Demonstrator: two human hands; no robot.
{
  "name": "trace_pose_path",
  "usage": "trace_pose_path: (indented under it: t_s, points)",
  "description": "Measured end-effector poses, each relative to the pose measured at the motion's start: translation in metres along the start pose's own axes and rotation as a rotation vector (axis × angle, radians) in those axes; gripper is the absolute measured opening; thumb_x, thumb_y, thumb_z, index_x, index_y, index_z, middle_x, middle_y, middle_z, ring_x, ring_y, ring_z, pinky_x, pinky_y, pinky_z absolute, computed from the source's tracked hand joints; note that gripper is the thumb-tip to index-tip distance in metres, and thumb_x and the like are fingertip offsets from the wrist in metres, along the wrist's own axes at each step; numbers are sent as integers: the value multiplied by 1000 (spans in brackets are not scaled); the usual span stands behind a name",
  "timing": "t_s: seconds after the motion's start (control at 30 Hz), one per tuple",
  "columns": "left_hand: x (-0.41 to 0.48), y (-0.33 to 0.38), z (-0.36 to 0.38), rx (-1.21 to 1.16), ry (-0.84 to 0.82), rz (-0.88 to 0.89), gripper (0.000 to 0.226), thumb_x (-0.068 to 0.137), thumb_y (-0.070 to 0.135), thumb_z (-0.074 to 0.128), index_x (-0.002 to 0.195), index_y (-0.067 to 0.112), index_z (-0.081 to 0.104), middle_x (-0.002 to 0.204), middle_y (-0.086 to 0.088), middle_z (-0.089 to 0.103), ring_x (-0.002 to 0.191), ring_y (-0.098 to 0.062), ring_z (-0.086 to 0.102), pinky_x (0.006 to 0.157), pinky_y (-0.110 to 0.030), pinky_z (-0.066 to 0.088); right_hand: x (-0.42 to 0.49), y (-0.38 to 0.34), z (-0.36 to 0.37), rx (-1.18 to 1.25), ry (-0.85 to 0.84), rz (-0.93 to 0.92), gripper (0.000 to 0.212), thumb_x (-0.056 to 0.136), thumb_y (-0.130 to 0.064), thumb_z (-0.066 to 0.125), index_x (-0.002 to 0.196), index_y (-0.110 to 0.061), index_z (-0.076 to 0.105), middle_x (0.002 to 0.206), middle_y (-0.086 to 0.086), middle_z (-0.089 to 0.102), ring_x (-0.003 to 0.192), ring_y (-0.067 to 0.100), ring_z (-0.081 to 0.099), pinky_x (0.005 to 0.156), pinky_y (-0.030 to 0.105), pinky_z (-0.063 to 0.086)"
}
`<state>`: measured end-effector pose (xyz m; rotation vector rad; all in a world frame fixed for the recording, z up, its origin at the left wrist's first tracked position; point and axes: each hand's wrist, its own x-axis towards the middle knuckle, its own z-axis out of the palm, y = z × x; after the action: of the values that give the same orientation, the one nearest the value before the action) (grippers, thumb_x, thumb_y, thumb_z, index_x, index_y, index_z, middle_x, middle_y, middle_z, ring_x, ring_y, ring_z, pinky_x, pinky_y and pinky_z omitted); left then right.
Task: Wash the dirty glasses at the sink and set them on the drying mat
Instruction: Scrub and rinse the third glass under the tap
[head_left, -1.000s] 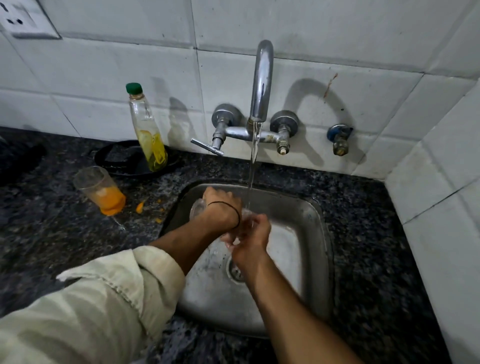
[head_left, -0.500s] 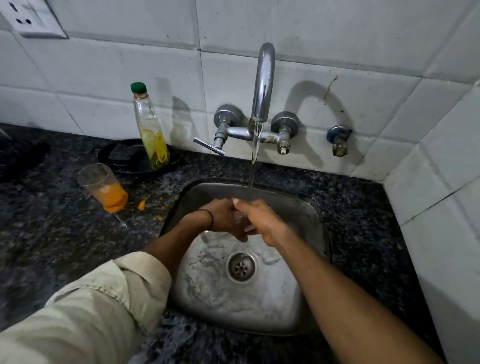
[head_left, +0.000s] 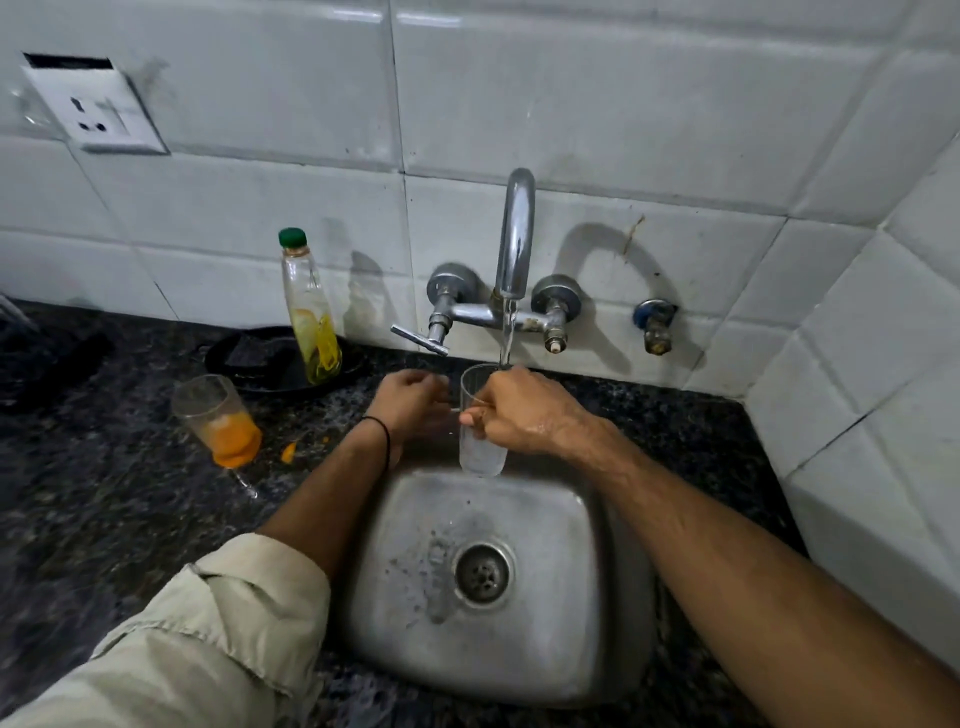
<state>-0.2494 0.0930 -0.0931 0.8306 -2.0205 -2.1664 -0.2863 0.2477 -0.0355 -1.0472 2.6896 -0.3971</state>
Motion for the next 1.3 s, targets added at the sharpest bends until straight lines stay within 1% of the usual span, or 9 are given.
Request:
trace_pose_path:
  t_s: [0.17,0.27,0.37,0.47,0.6,0.73,0.93,1.13,1.3]
  points:
    - [17,26,13,-137,270,129,36,94,31,62,87,-4,65,73,-16,68,52,-19,68,56,-35,58,-3,-5,-17,-1,30,-15,33,93,-44,63,80,-16,73,69,0,63,65,16,59,61,28,43]
    - [18,26,17,165,491,283,38,94,29,61,84,-5,73,58,-10,66,46,-15,64,52,-27,55,-4,-2,-18,41,49,0,36,92,-43,63,74,-14,73,67,3,66,64,17,61,62,31,49]
    - [13,35,21,660,535,438,30,95,27,58,93,2,75,81,-20,72,80,-35,68,69,-36,49,-4,5,-13,160,36,46,37,92,-44,62,72,-15,74,73,0,73,72,17,69,77,40,58]
    - [15,38,17,951,472,452,32,98,31,51,105,7,71,95,-23,70,91,-41,64,74,-43,49,-13,9,-6,430,63,117,40,97,-38,58,71,-13,77,71,-3,75,70,12,71,76,31,58]
    - [-2,12,8,576,275,319,31,95,37,59,105,10,69,97,-14,71,94,-32,65,79,-35,49,-24,11,17,1062,205,350,37,100,-28,56,81,0,72,66,12,73,53,20,67,62,30,57]
    - [-48,-28,3,-247,-230,-19,46,75,34,82,106,3,72,105,-22,72,95,-35,68,88,-46,54,-34,12,47,1572,157,650,37,99,-31,52,72,-11,66,53,2,63,40,13,50,51,26,34]
    - [-71,-38,9,-114,-187,346,59,66,-3,85,118,16,64,116,-11,69,106,-21,66,89,-35,56,-44,5,98,2063,186,899,35,96,-27,52,64,-14,54,45,1,47,35,13,40,55,26,33]
    - [-74,-39,18,174,-141,381,67,62,9,90,122,18,62,113,0,70,106,-10,66,95,-26,53,-59,-4,118,1984,190,940,24,100,-18,44,85,-10,61,58,7,53,52,18,49,46,25,43]
    - [-69,-43,25,334,-158,407,72,61,16,92,126,17,61,114,3,70,101,-5,67,91,-22,54,-74,5,126,1337,197,773,26,97,-17,39,110,-22,61,110,5,68,93,22,63,84,41,57]
